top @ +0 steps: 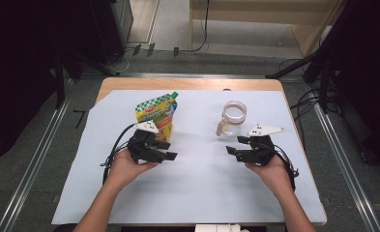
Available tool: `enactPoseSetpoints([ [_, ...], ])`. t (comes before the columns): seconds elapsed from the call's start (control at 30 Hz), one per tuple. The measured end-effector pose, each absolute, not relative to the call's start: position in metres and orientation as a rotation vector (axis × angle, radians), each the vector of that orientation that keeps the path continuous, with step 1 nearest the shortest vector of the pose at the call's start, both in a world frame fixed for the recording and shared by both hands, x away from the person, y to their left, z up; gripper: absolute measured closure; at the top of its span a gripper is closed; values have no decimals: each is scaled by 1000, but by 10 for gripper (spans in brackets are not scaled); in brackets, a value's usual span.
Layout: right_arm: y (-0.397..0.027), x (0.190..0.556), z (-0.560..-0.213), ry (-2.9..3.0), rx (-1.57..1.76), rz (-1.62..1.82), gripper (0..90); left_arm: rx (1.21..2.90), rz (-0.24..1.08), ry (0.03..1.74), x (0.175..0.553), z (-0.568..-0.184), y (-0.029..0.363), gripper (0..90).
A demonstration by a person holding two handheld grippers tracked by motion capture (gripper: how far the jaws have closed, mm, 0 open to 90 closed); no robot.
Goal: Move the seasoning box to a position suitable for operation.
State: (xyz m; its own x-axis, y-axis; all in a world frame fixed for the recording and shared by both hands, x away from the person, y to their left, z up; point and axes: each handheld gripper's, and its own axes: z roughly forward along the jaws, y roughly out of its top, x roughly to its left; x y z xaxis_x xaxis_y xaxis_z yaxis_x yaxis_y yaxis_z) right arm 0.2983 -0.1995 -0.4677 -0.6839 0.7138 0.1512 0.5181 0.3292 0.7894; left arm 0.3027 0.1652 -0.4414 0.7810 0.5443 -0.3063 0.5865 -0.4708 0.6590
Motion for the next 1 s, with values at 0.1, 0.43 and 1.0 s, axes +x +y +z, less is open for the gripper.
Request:
enactPoseSetpoints([
  [0.1,-197,298,-466,2364,1096,1279,405,2188,-55,834,303,-442,166,417],
  [0.43,-193,299,-466,2377,1108,1297,393,2250,10,772,294,-442,164,388],
  [1.0,-194,302,-469,2369,1133,1289,441,2251,17,734,286,-439,165,402],
])
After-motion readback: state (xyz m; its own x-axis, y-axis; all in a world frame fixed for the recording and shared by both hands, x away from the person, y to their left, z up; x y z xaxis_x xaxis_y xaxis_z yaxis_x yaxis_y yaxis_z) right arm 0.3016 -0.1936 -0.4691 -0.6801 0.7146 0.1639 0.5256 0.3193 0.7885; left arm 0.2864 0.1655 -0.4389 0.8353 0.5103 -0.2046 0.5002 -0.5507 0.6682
